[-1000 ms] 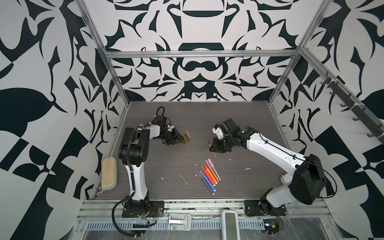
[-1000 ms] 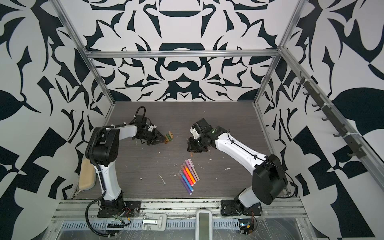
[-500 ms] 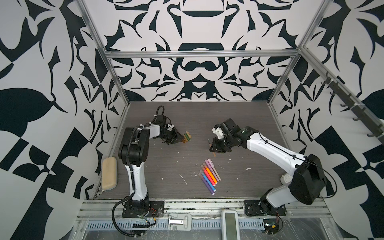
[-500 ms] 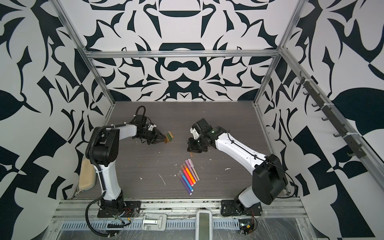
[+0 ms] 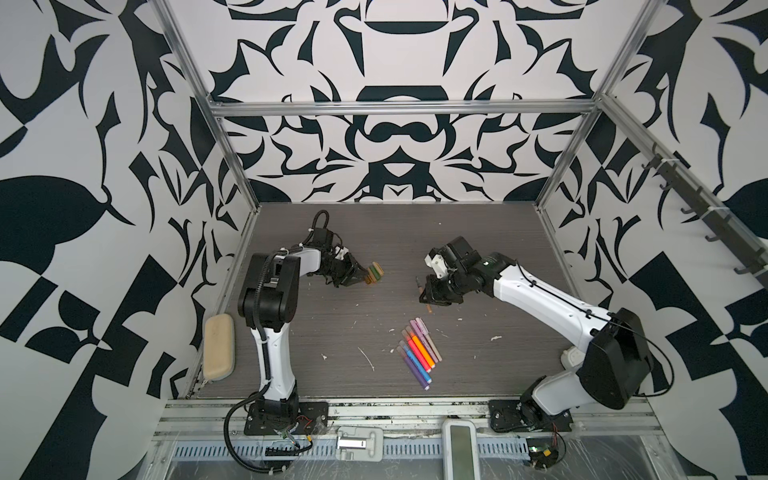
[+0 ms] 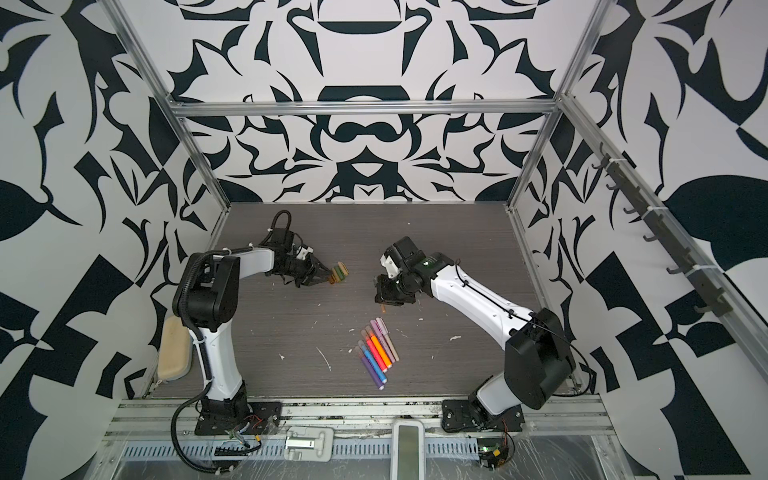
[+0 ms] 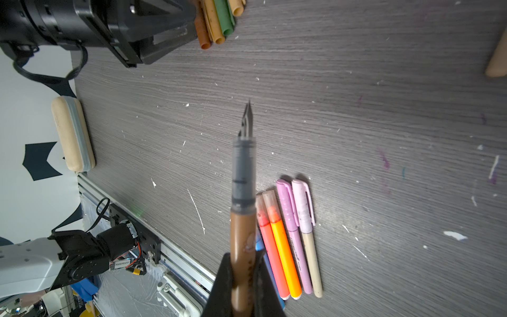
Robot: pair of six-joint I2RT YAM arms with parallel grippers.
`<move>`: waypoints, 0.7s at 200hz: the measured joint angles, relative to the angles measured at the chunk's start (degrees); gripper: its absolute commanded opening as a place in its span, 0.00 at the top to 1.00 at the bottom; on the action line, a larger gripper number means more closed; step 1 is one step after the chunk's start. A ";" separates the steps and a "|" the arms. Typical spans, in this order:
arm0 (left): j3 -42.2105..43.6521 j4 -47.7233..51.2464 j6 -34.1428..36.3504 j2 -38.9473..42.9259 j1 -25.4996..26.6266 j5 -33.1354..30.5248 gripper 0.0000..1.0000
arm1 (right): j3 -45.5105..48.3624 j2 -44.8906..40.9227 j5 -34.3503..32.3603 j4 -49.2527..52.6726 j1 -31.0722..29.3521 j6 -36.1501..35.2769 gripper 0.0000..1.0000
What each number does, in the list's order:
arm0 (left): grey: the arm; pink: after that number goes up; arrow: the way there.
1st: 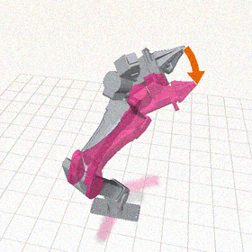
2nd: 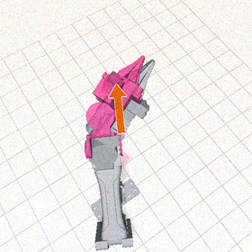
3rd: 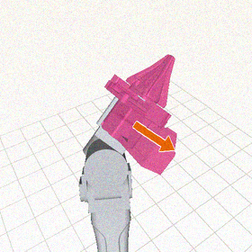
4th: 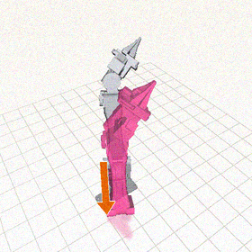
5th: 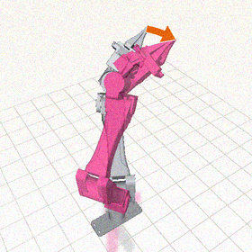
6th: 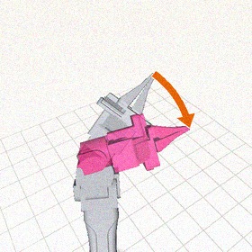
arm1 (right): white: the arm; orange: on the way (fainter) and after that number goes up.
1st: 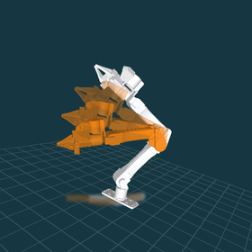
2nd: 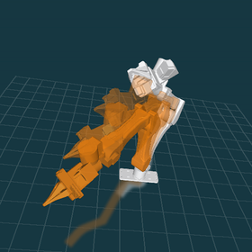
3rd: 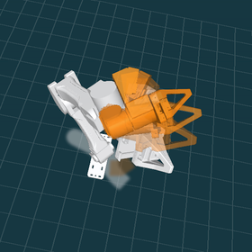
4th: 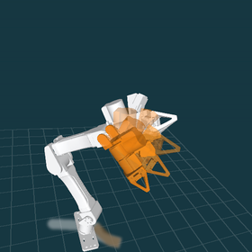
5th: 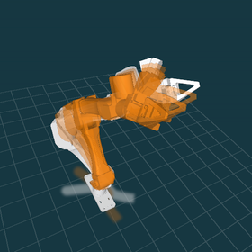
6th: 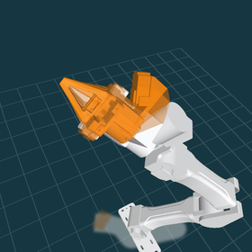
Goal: Open the pen caps
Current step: 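Lower the brown cap by the other caps with the left gripper while the right holds, then move the right gripper with the brown pen beside the three uncapped pens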
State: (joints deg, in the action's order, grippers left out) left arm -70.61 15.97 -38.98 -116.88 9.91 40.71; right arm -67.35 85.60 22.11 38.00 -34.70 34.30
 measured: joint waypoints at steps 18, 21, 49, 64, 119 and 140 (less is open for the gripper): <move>0.00 0.13 0.22 0.04 0.00 0.00 0.69 | -0.04 -0.04 -0.24 0.00 2.67 -0.22 1.00; 0.02 0.15 0.33 0.09 -0.02 0.00 0.69 | -0.04 -0.09 -0.39 0.00 3.52 -0.28 1.00; 1.27 0.61 1.38 1.77 -0.39 0.00 0.69 | -0.04 -0.39 -0.35 -0.31 12.52 -1.53 1.00; 2.75 1.03 1.60 3.63 -0.94 0.00 0.69 | -0.07 -0.37 0.09 -0.96 17.92 -2.14 1.00; 6.69 2.01 2.14 10.10 -4.02 0.22 0.69 | -0.83 8.66 2.97 -6.69 31.26 -4.37 1.00; 8.44 2.05 2.38 11.87 -5.14 0.24 0.69 | -2.80 15.08 3.67 -7.56 32.41 -6.16 1.00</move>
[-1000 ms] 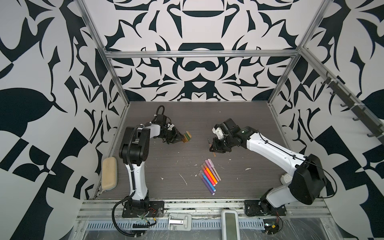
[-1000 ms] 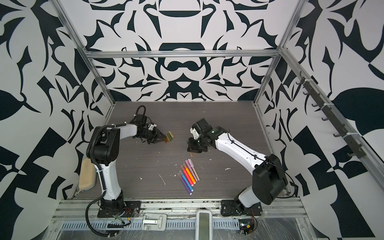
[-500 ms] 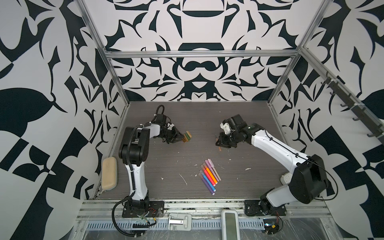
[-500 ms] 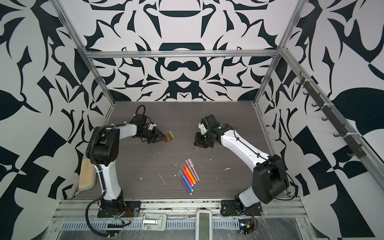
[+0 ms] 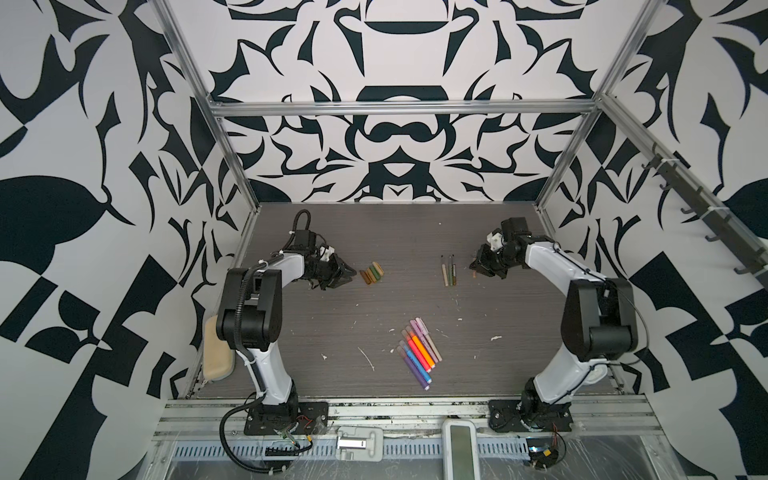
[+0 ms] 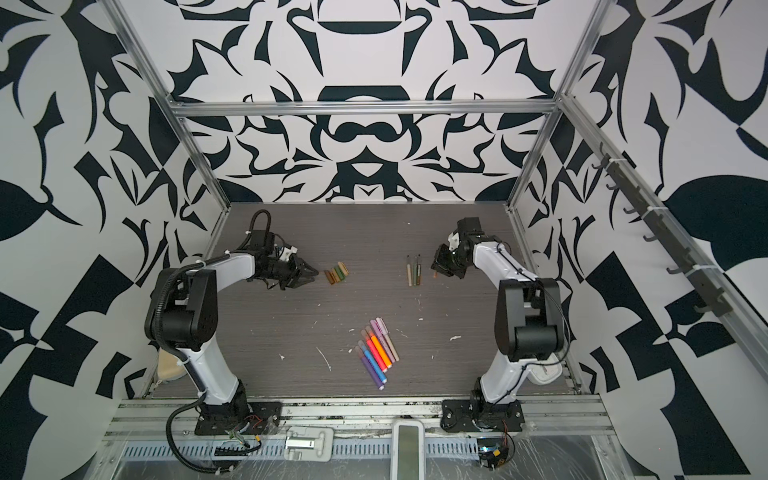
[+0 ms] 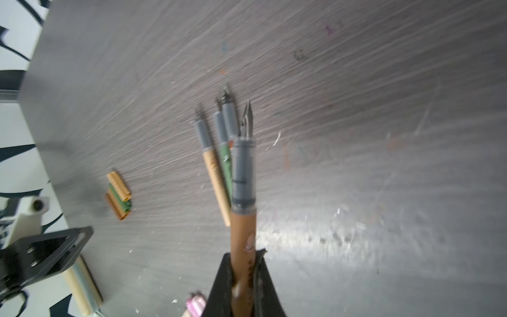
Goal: Open the pen caps
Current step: 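Move the right gripper with the brown pen beside the three uncapped pens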
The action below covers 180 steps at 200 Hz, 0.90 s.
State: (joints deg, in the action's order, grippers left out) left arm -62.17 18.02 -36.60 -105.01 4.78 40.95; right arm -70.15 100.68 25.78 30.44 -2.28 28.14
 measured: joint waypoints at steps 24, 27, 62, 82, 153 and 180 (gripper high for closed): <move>2.58 0.15 0.02 1.64 -1.05 0.02 0.69 | -1.84 5.81 1.31 -0.94 0.00 -1.68 1.00; 2.89 0.17 0.00 1.86 -1.14 0.00 0.69 | -1.92 6.25 1.42 -1.07 0.00 -1.79 1.00; 5.55 0.22 -0.02 3.93 -1.88 0.00 0.69 | -2.23 9.49 2.78 -2.23 0.00 -2.86 0.98; 5.70 0.15 -0.07 4.07 -1.92 -0.02 0.69 | -2.25 10.40 3.17 -2.49 0.00 -3.41 0.95; 5.51 0.59 -0.35 4.09 -1.92 -0.02 0.69 | -3.45 12.79 3.52 -2.43 0.00 -6.08 0.85; 4.98 0.74 -0.24 4.09 -1.92 -0.02 0.69 | -3.74 13.53 3.56 -2.38 0.00 -6.34 0.80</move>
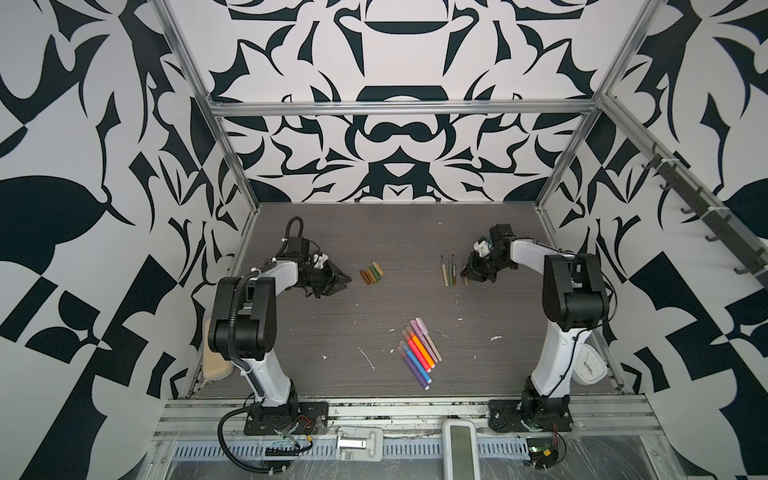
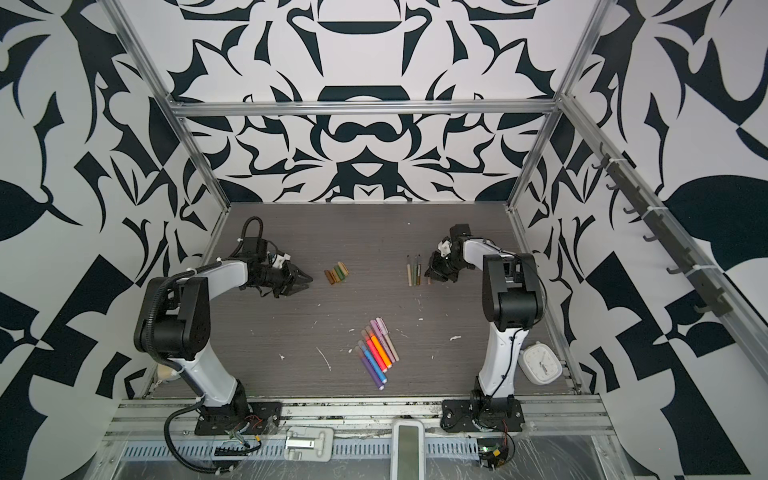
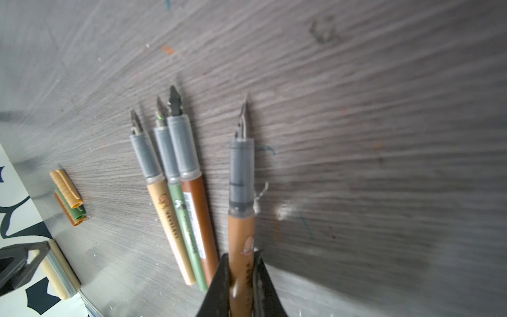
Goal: Open the pen caps
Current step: 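Move the right gripper with the brown pen beside the three uncapped pens, then lower the brown pen next to the other pens and open the right gripper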
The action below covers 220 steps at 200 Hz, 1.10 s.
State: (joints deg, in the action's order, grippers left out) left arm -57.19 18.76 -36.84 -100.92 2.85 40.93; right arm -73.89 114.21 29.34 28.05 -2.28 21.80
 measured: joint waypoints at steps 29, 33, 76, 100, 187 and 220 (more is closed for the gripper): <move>-0.02 0.37 0.04 0.00 0.00 -0.02 0.69 | -0.48 0.39 0.66 0.11 0.00 -0.28 0.73; 0.00 0.39 0.04 0.00 0.00 -0.02 0.69 | -0.50 0.39 0.76 0.11 0.00 -0.52 0.72; -0.02 0.44 0.22 0.00 0.00 -0.02 0.69 | -0.98 0.48 1.62 0.26 -0.02 -0.37 0.58; -0.02 0.44 0.22 0.00 0.00 -0.02 0.69 | -1.09 0.48 2.64 0.00 -0.04 -0.55 0.46; -0.02 0.46 0.22 0.00 0.00 0.00 0.69 | -1.11 0.39 5.33 -0.79 -0.04 0.81 0.39; -0.02 0.44 0.22 0.00 0.00 0.00 0.69 | -1.11 0.81 6.80 -1.42 0.04 1.90 0.39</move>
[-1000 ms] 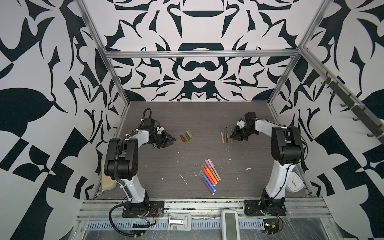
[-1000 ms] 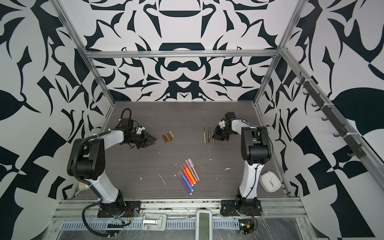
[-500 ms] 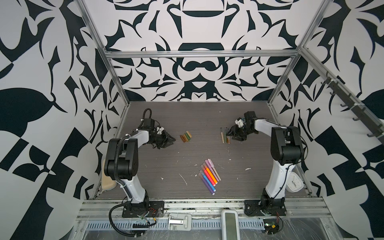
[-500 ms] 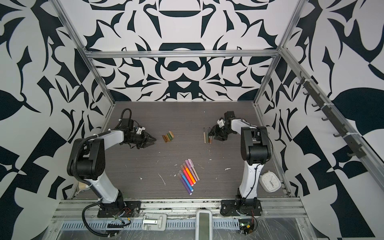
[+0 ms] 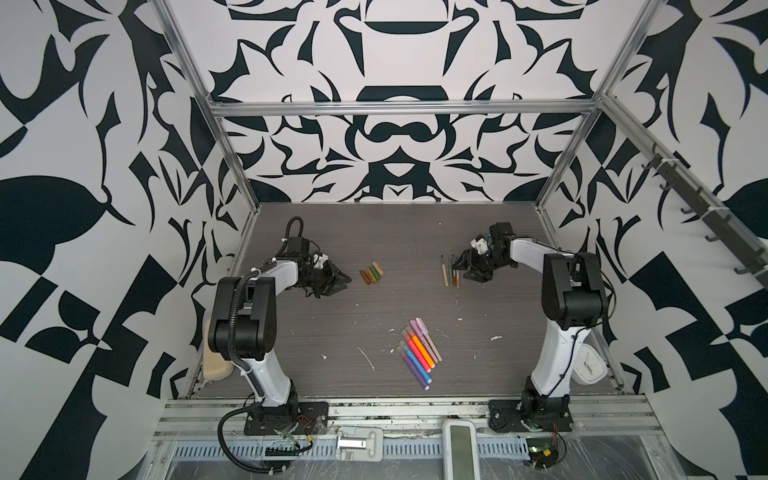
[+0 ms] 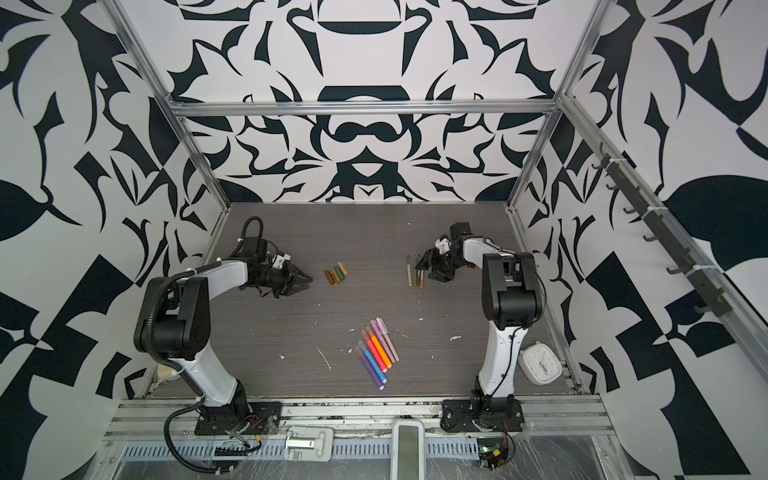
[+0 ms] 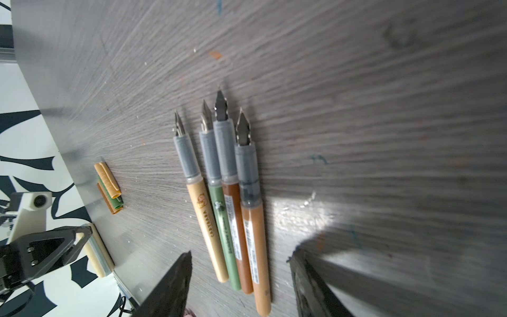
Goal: Open the pen caps
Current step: 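Lower the brown pen next to the other pens and open the right gripper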
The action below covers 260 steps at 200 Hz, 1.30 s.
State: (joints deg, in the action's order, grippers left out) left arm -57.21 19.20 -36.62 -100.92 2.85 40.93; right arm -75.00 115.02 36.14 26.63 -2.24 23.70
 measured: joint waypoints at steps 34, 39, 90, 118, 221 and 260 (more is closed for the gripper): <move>0.00 0.00 -0.02 0.00 0.00 0.02 0.69 | -0.39 0.72 1.53 -0.90 0.02 0.87 0.39; 0.00 0.00 0.00 0.00 0.00 0.02 0.69 | -0.66 0.98 1.81 -0.87 0.02 1.05 0.39; 0.00 0.00 0.00 0.00 0.00 0.02 0.69 | -2.86 3.10 4.37 -1.27 -0.04 1.97 0.39; 0.02 0.00 0.00 0.00 0.00 0.04 0.69 | -3.06 3.41 4.83 -1.73 -0.15 2.08 0.39; 0.02 0.00 -0.02 0.81 0.00 0.02 0.69 | -3.80 3.96 5.16 -2.32 -0.74 2.12 0.39; 0.02 0.00 -0.02 0.90 0.00 0.00 0.69 | -4.20 4.20 5.18 -2.23 -0.85 2.12 0.39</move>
State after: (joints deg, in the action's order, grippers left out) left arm -57.19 19.20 -36.64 -100.03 2.85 40.93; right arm -79.20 119.22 41.32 24.40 -3.09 25.82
